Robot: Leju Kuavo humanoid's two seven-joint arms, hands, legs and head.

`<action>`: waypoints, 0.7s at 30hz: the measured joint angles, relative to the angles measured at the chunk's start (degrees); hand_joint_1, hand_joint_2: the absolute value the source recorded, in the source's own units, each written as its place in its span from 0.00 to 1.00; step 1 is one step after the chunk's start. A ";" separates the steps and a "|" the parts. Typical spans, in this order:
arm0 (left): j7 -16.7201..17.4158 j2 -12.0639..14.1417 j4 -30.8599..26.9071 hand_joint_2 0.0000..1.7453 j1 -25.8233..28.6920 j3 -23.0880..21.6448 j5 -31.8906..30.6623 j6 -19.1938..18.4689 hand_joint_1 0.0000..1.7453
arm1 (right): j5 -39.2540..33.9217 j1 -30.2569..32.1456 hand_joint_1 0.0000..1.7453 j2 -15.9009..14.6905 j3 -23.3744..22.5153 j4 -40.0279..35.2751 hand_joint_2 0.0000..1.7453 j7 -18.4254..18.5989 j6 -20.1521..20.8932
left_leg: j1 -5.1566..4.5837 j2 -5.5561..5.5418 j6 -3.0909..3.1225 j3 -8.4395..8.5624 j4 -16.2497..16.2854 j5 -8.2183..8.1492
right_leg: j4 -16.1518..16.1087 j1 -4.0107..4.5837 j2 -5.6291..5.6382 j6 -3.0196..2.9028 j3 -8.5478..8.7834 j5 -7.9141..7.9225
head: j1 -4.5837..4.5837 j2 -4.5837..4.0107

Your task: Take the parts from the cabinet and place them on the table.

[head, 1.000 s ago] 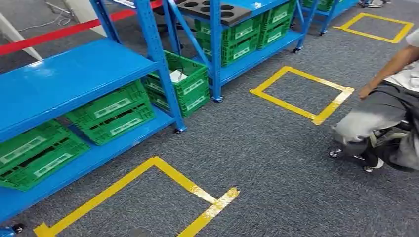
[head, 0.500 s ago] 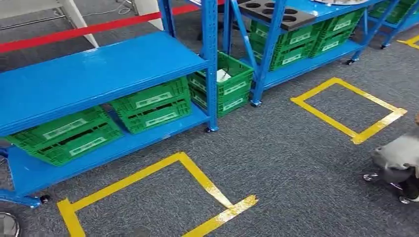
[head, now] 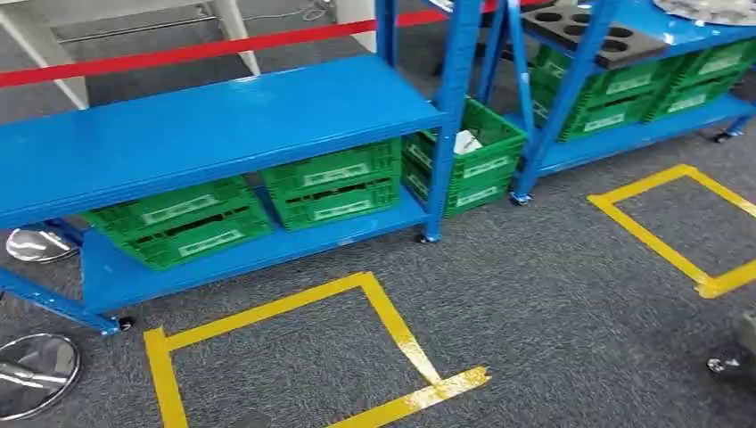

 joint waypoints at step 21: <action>-0.92 0.59 0.07 0.00 0.39 0.33 0.31 -1.36 0.00 | 1.01 -0.34 0.00 0.39 0.02 -0.04 0.00 1.49 0.02 | 1.32 -6.01 -1.95 -2.75 4.90 -2.96 | 0.22 -1.21 7.84 -0.79 -2.54 2.47 | 0.00 0.00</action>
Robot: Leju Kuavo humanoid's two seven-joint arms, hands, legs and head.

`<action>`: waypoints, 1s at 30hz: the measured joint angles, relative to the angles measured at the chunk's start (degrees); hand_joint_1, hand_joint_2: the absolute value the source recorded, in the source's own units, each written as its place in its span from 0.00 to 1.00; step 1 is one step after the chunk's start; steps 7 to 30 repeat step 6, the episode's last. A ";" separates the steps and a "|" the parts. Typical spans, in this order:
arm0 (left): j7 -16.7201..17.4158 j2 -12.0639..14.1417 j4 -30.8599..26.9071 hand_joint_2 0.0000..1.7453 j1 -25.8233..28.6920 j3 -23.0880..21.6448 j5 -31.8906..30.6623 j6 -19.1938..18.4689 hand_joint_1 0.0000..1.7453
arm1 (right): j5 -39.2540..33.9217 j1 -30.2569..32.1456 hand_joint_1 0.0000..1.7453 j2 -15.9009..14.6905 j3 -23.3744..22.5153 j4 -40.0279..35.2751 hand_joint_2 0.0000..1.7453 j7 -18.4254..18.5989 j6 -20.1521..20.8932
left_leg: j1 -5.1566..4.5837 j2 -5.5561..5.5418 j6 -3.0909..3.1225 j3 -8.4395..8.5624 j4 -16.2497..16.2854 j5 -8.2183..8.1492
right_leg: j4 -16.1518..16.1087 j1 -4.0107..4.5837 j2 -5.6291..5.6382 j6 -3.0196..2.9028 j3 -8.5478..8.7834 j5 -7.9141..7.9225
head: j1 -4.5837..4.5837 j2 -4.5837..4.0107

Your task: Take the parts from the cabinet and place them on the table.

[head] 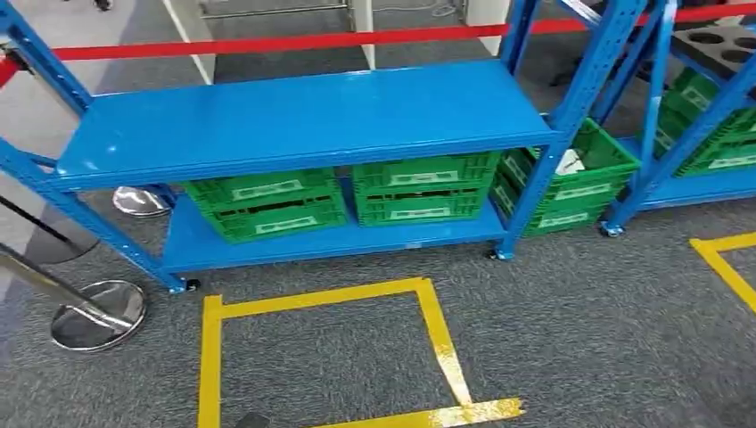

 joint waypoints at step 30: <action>0.76 -0.09 0.04 0.00 0.20 0.02 -0.02 0.48 0.00 | 0.00 0.12 0.00 0.00 -0.02 0.00 0.00 0.24 0.04 | 0.22 1.69 0.15 -1.81 4.50 0.74 | 0.00 0.48 -5.45 -0.23 0.72 -0.79 | -0.02 0.00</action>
